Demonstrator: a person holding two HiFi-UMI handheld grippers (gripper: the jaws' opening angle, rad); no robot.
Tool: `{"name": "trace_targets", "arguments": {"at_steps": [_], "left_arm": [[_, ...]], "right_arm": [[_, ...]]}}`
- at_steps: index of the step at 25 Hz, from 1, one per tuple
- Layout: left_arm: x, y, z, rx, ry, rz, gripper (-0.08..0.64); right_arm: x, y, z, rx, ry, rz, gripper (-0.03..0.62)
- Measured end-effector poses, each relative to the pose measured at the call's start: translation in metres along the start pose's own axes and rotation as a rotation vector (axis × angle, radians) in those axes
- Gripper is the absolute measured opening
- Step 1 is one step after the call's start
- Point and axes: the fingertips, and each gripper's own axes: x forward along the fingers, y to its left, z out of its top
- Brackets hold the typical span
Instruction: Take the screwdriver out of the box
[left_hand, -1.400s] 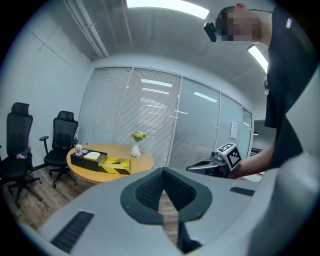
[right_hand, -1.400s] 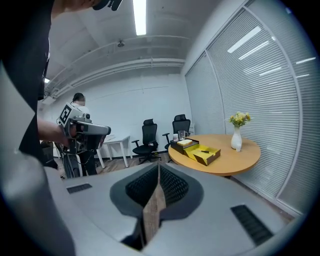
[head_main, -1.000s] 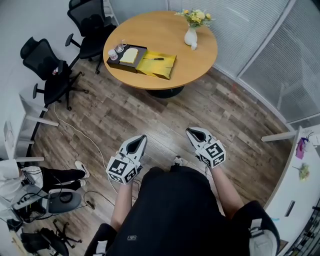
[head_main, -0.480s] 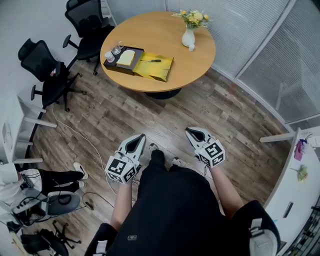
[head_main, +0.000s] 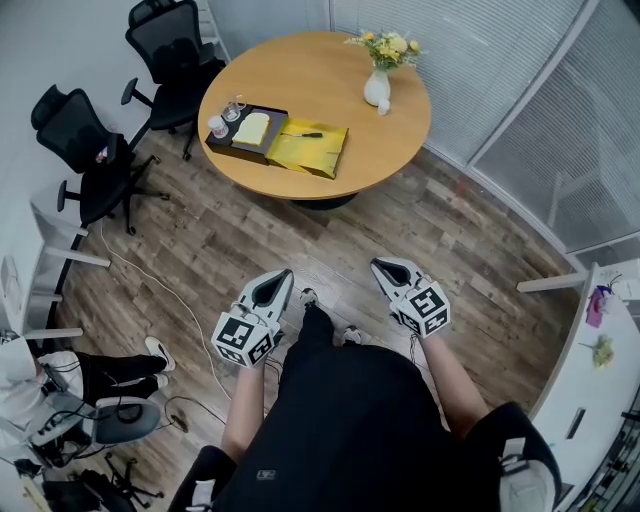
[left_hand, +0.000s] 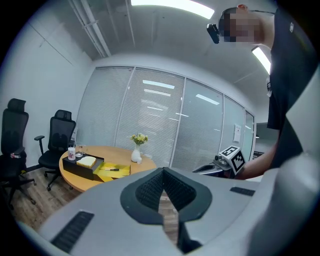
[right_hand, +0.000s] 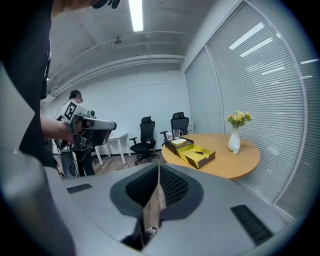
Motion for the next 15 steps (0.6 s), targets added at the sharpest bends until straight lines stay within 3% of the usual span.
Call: {"name": "trace_targets", "arguments": {"at_steps": [15], "left_arm": [[0.037, 0.064, 0.02, -0.013, 0.021, -0.061, 0.006]], "right_arm": [[0.065, -0.023, 0.024, 0.001, 0.031, -0.014, 0.008]]}}
